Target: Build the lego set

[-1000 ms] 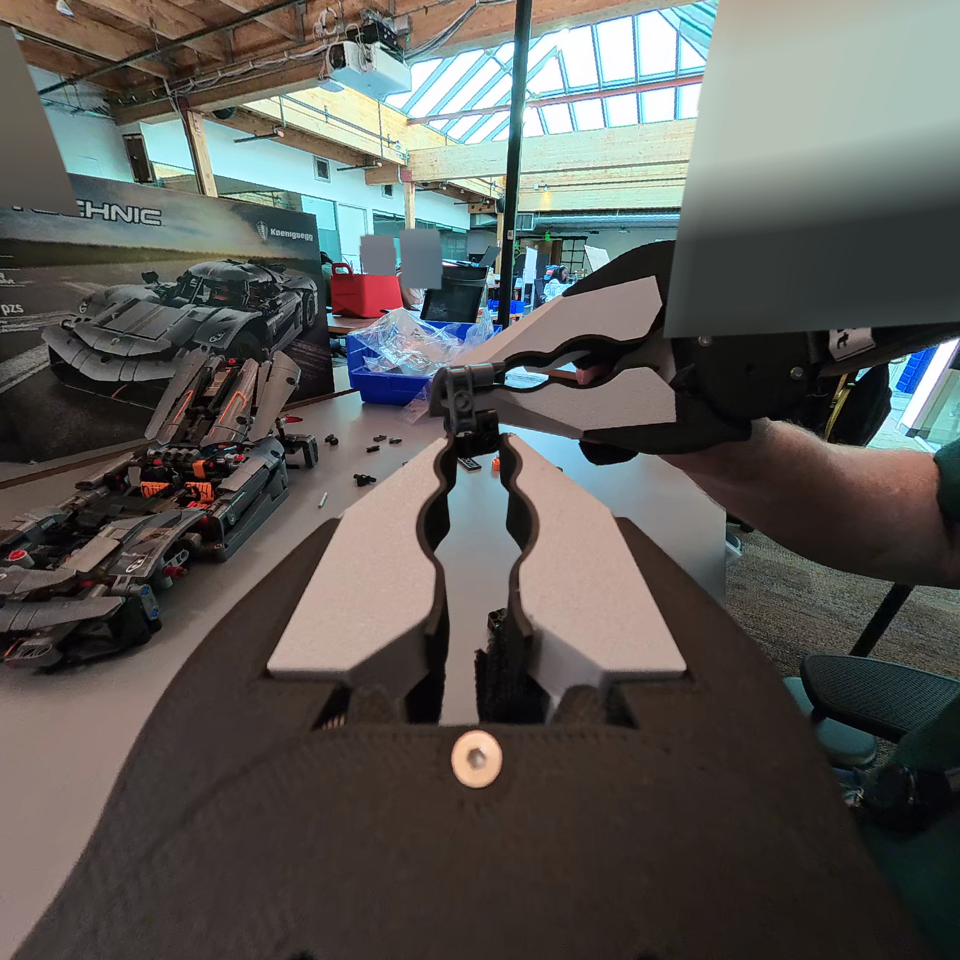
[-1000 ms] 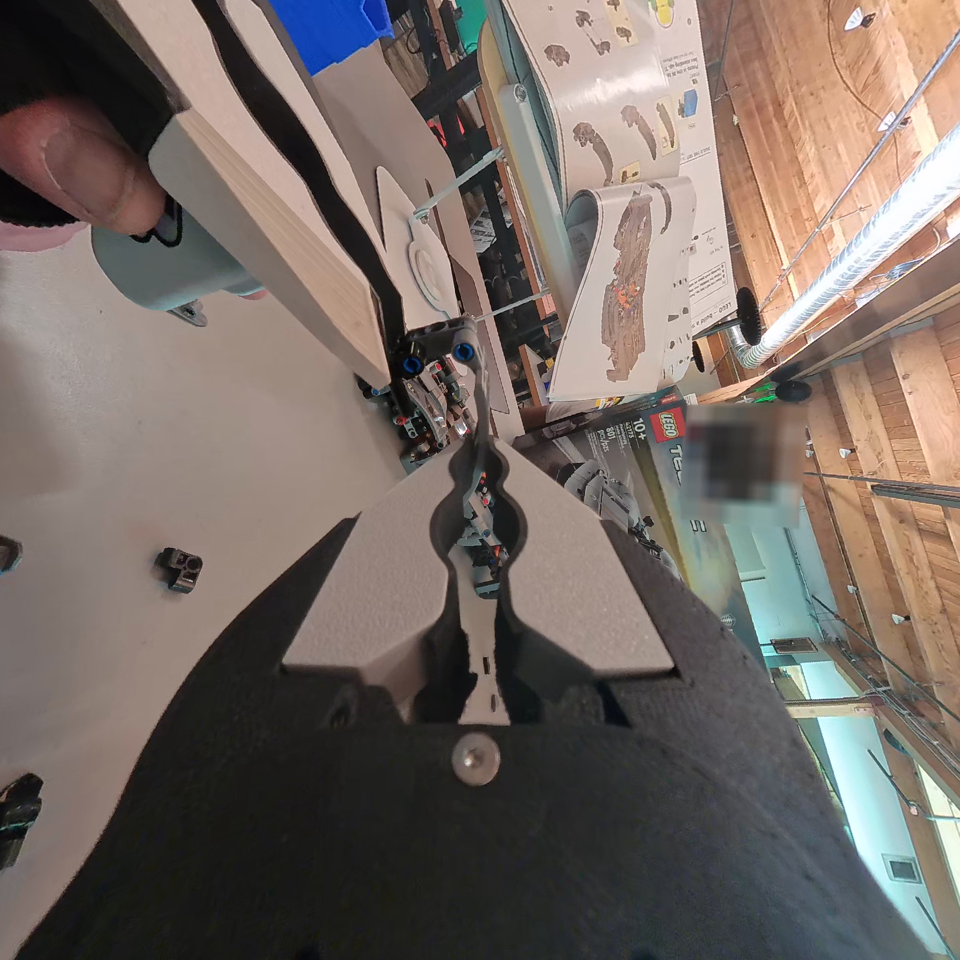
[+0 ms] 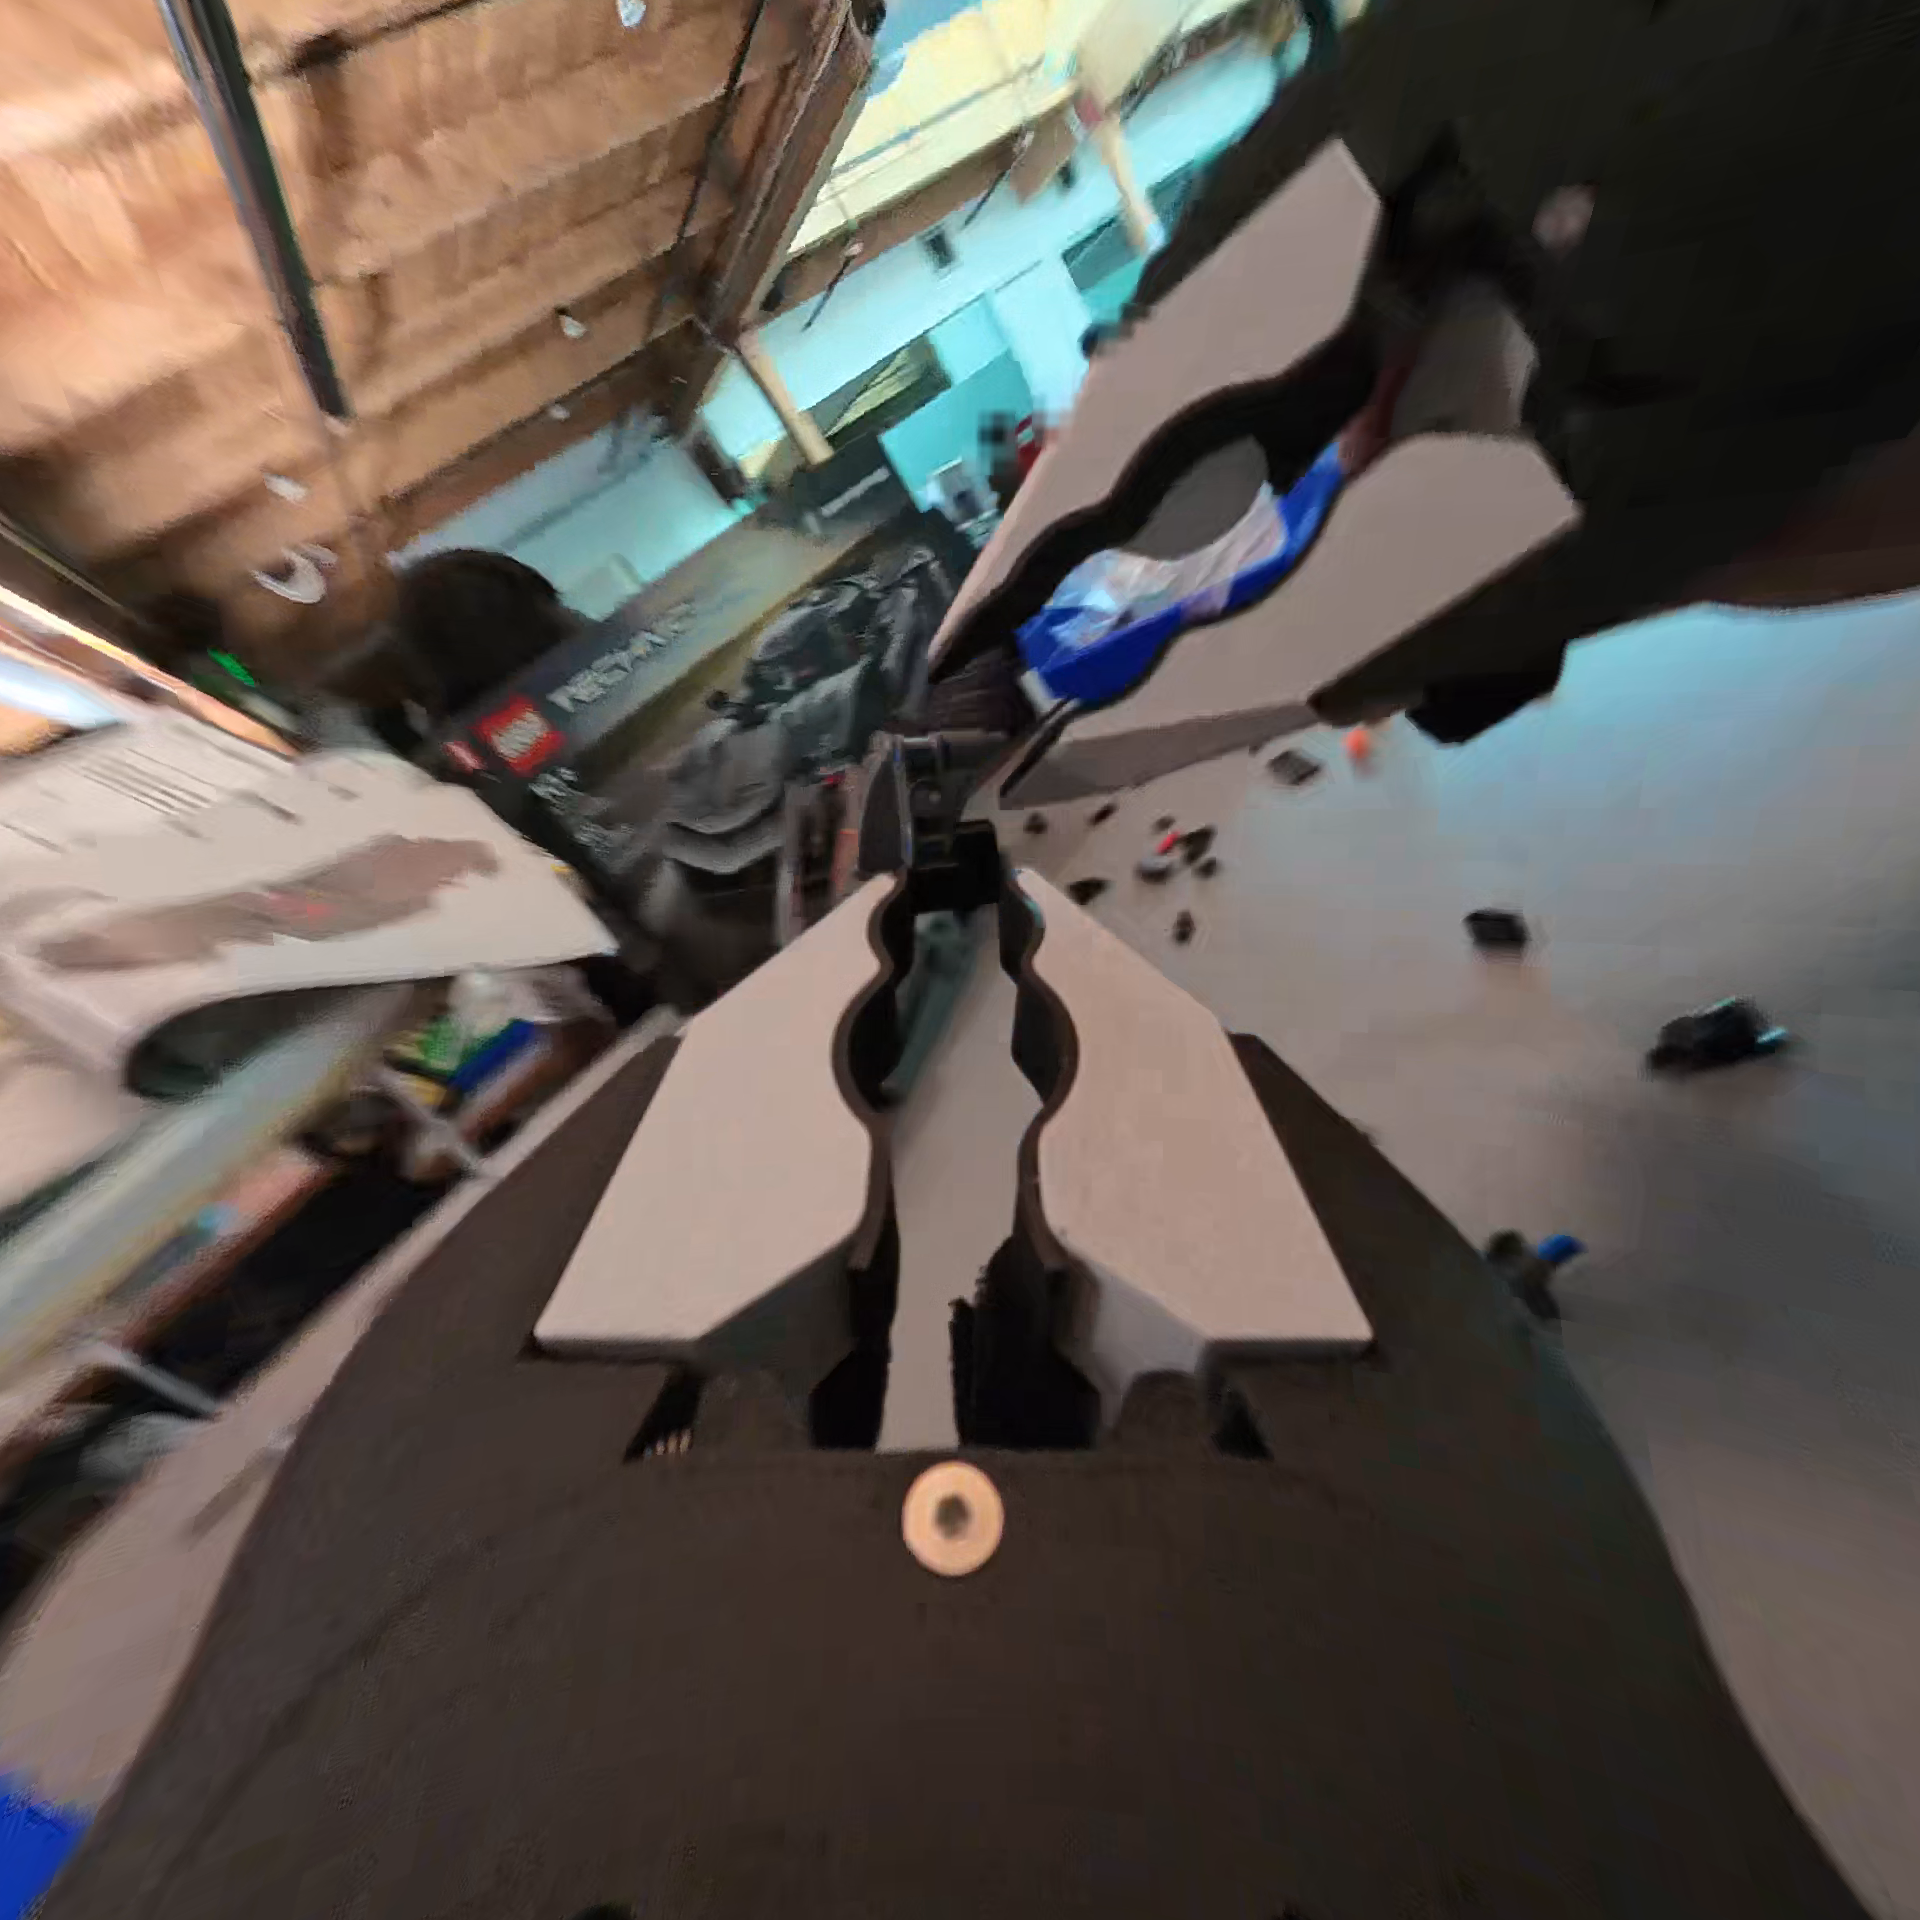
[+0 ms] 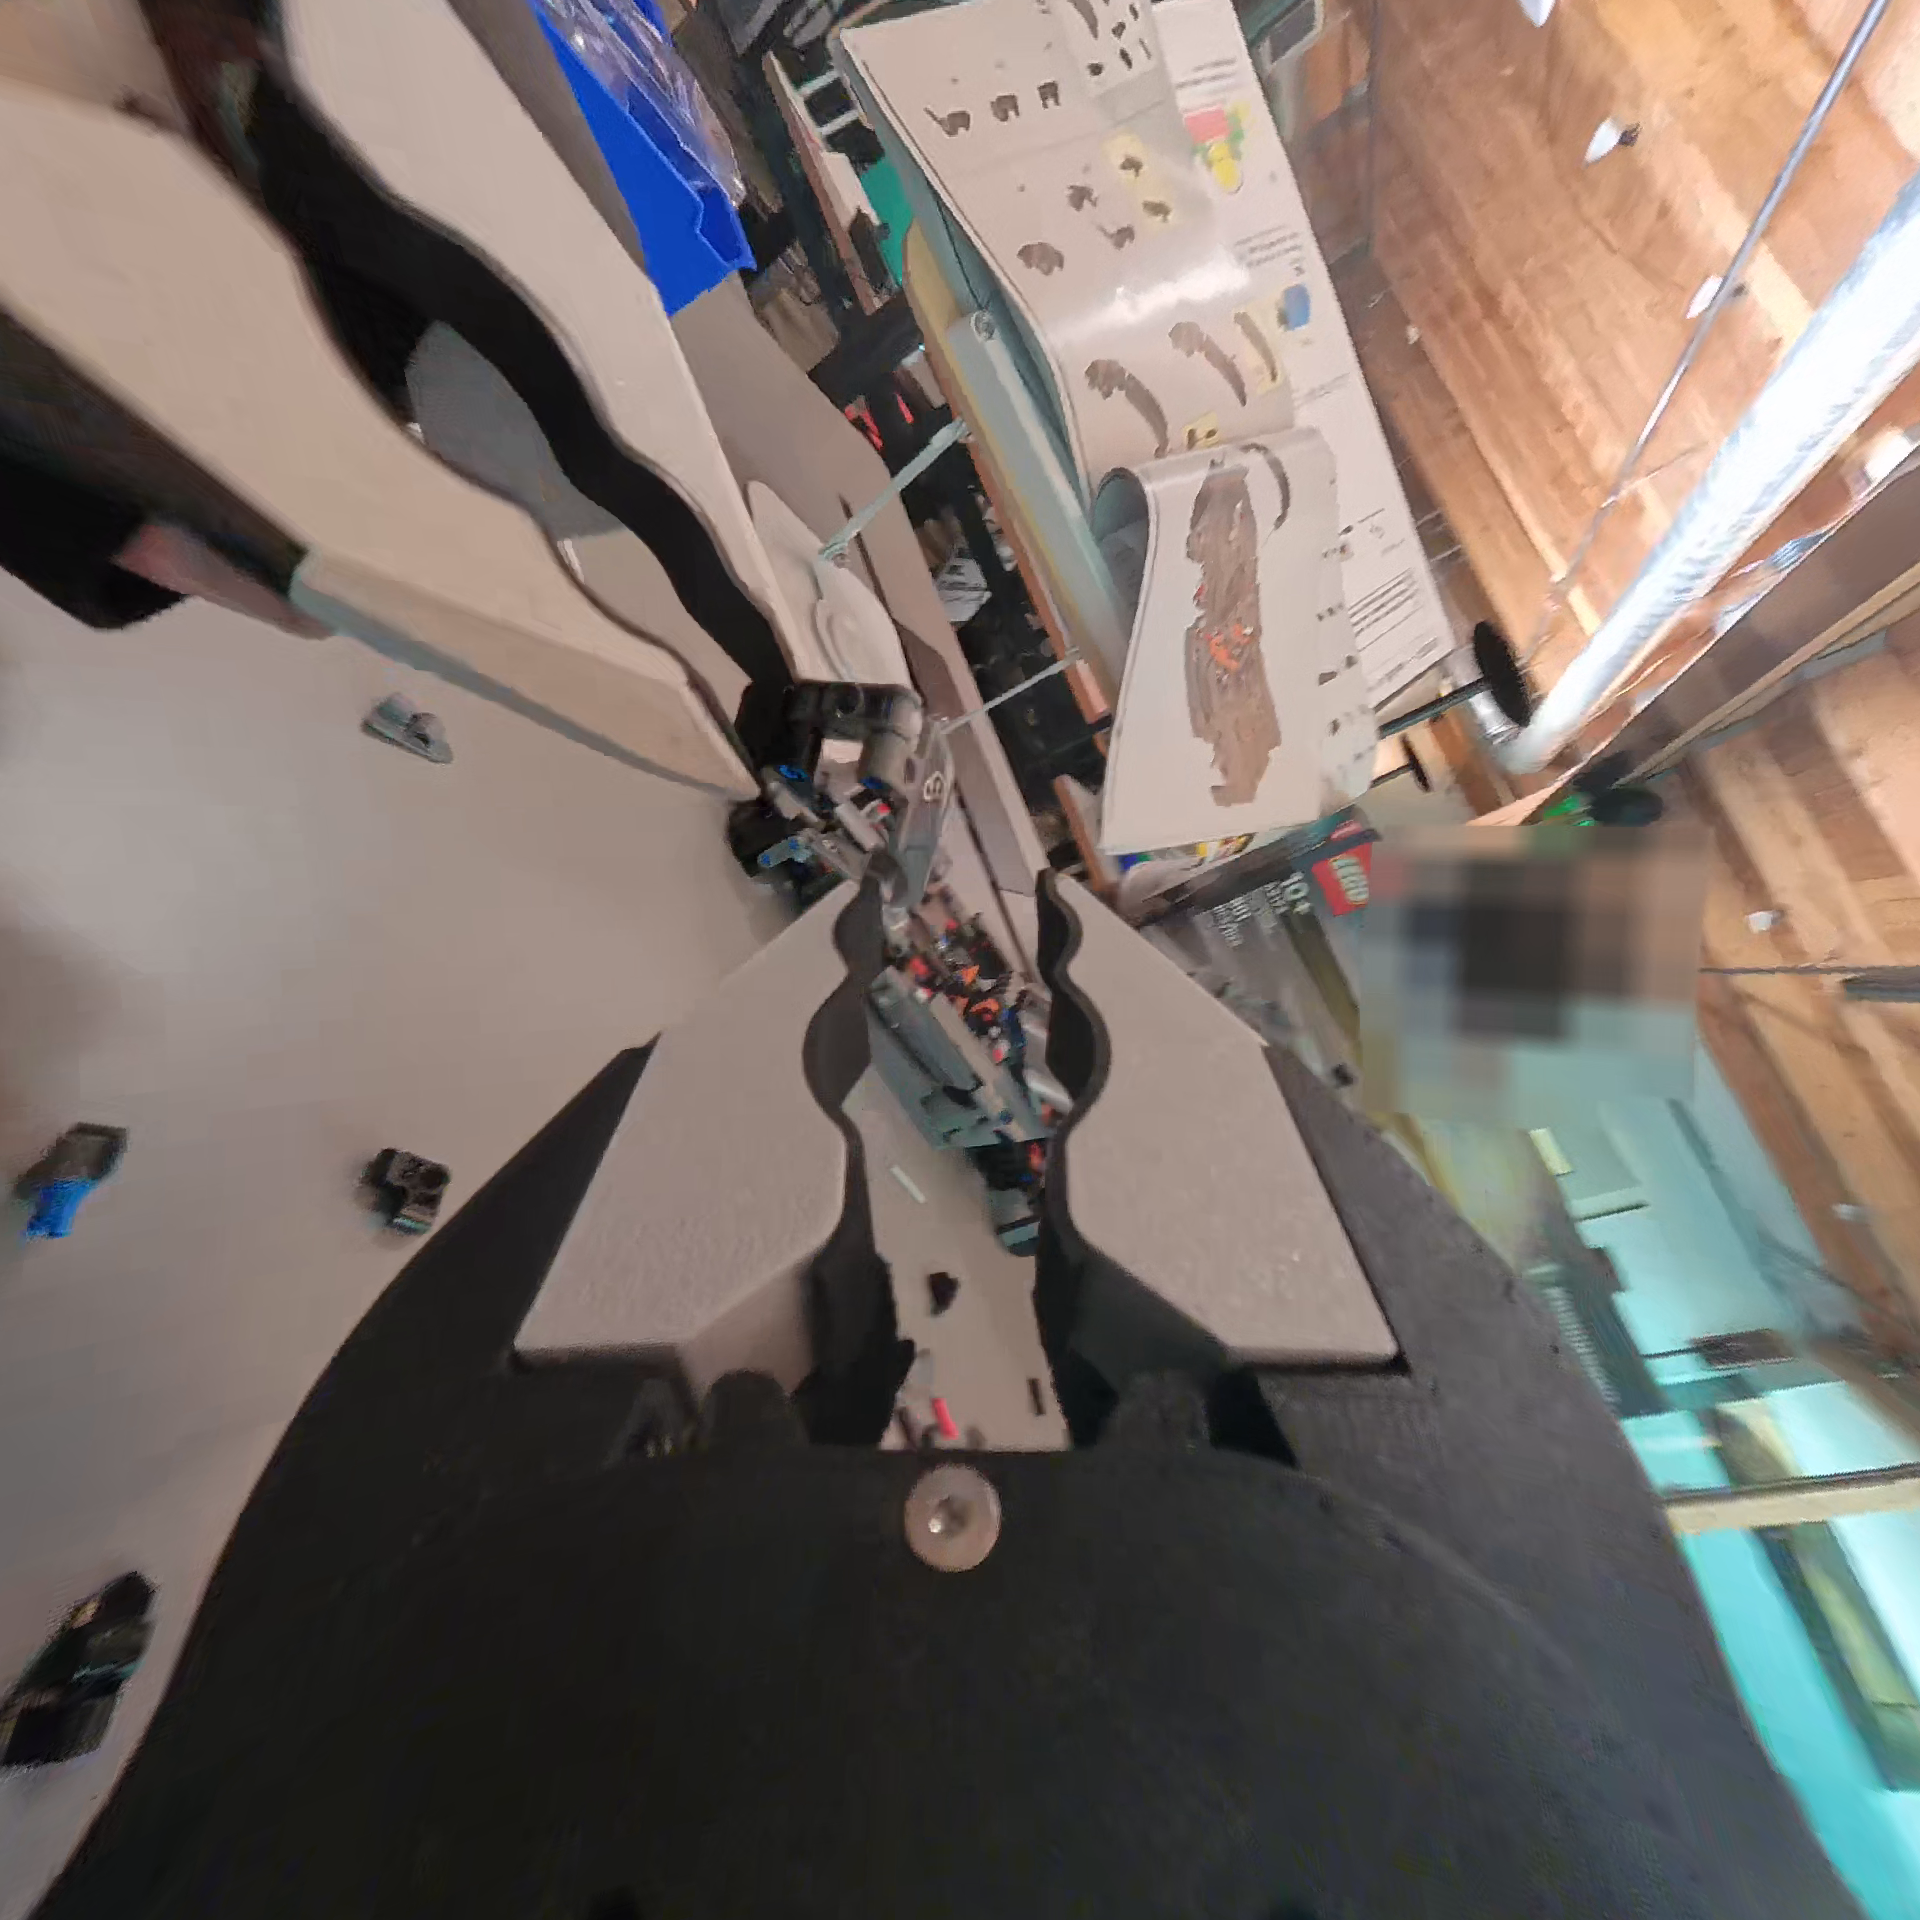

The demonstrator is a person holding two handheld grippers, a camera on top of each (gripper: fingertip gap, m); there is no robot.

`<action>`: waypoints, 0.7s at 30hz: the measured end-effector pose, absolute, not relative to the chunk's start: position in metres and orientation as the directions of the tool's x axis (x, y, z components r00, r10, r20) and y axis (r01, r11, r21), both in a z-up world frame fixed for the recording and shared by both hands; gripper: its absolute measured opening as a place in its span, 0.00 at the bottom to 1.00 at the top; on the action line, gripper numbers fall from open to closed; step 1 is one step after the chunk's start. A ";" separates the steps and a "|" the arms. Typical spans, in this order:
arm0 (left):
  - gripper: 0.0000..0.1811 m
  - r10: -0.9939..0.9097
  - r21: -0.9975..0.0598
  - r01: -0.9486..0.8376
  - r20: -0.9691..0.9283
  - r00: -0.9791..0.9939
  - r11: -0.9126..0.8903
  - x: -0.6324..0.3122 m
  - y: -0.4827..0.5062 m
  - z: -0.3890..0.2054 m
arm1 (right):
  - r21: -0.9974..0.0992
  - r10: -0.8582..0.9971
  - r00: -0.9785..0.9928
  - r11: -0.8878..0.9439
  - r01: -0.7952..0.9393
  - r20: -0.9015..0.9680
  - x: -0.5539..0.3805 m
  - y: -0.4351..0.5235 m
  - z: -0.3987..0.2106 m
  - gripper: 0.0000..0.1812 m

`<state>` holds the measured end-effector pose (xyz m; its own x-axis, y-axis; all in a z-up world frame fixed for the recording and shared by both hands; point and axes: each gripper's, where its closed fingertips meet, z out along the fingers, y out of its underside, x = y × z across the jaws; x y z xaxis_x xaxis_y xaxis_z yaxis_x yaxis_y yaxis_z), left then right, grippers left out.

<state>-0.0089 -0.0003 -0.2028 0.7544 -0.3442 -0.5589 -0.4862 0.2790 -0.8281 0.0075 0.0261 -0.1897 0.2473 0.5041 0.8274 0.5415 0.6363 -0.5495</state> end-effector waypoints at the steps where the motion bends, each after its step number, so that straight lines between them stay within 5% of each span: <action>1: 0.07 -0.282 -0.771 -0.563 -0.635 0.719 0.299 -0.007 -0.002 -0.201 | -0.589 0.547 0.256 0.610 0.530 0.797 0.011 0.028 -0.193 0.13; 7: 0.07 -0.133 -0.606 -0.740 -0.792 0.596 0.292 -0.004 0.000 -0.205 | -0.801 0.778 0.283 0.424 0.421 0.561 0.025 0.029 -0.203 0.10; 13: 0.07 -0.109 -0.587 -0.756 -0.805 0.583 0.289 -0.004 0.000 -0.204 | -0.846 0.838 0.254 0.371 0.383 0.482 0.022 0.017 -0.206 0.10; 21: 0.07 -0.112 -0.559 -0.778 -0.826 0.552 0.287 0.002 0.002 -0.211 | -0.984 0.986 0.168 -0.050 0.168 -0.022 0.020 0.005 -0.198 0.17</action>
